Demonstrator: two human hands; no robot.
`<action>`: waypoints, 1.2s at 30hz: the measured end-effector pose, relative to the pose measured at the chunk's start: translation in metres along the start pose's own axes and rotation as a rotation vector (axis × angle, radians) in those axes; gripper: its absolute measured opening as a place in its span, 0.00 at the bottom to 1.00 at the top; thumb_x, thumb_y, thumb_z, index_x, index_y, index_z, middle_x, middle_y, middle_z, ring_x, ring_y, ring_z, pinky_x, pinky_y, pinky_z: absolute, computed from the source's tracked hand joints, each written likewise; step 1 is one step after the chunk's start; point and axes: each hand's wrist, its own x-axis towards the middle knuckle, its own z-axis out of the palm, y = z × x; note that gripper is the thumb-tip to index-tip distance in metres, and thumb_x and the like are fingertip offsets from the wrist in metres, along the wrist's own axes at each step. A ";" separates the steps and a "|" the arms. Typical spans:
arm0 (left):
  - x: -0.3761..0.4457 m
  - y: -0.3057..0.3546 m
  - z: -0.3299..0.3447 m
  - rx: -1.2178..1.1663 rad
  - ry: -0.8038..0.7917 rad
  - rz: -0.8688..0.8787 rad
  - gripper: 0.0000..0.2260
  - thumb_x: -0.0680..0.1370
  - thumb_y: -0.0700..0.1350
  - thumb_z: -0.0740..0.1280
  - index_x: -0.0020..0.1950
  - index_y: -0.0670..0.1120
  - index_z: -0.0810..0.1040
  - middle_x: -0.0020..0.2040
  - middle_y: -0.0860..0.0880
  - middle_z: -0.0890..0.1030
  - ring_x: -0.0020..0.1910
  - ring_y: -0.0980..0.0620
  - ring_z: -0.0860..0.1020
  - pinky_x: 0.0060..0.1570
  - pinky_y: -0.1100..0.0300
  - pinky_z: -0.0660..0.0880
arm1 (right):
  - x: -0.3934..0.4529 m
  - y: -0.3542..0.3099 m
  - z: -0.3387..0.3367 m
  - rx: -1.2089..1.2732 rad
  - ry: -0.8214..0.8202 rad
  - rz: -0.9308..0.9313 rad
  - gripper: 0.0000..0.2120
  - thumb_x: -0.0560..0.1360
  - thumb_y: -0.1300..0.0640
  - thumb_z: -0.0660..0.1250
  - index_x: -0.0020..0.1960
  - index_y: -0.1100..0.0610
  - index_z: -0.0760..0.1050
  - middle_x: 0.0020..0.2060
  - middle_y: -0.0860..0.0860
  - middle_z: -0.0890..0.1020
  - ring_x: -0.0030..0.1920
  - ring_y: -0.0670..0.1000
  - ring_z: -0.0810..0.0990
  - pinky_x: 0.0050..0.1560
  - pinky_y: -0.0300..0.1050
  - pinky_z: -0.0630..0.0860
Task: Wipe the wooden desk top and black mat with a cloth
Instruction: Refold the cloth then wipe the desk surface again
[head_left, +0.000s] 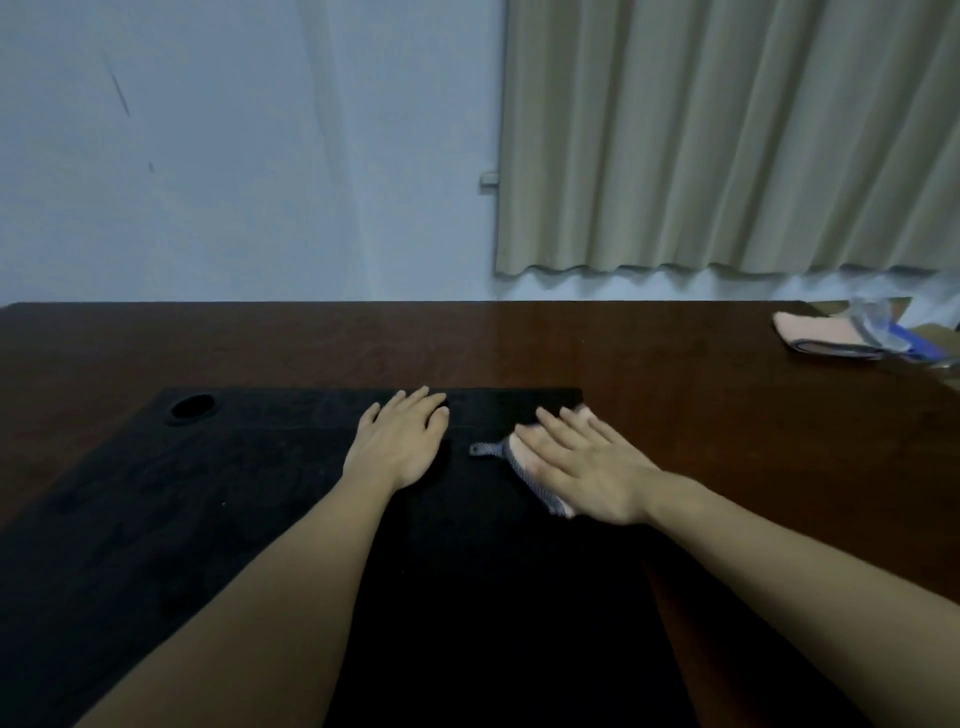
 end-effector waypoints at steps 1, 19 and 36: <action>-0.003 0.001 -0.002 -0.041 0.008 0.022 0.22 0.86 0.58 0.47 0.80 0.58 0.60 0.81 0.56 0.57 0.81 0.52 0.53 0.79 0.47 0.48 | -0.017 -0.002 0.003 0.014 0.001 -0.028 0.33 0.77 0.30 0.32 0.81 0.37 0.37 0.80 0.43 0.37 0.80 0.49 0.35 0.79 0.52 0.36; -0.089 -0.157 -0.060 0.054 -0.016 -0.216 0.21 0.86 0.57 0.49 0.80 0.63 0.58 0.82 0.57 0.53 0.81 0.48 0.50 0.78 0.42 0.46 | 0.035 -0.081 0.002 -0.034 -0.015 -0.075 0.33 0.79 0.32 0.32 0.82 0.40 0.38 0.82 0.47 0.39 0.81 0.53 0.37 0.79 0.55 0.36; -0.084 -0.160 -0.057 0.102 -0.008 -0.205 0.21 0.85 0.58 0.48 0.80 0.64 0.56 0.82 0.57 0.52 0.81 0.48 0.50 0.78 0.42 0.47 | 0.069 -0.112 -0.001 -0.064 0.037 -0.043 0.29 0.84 0.38 0.39 0.82 0.44 0.39 0.82 0.50 0.41 0.81 0.56 0.40 0.79 0.57 0.39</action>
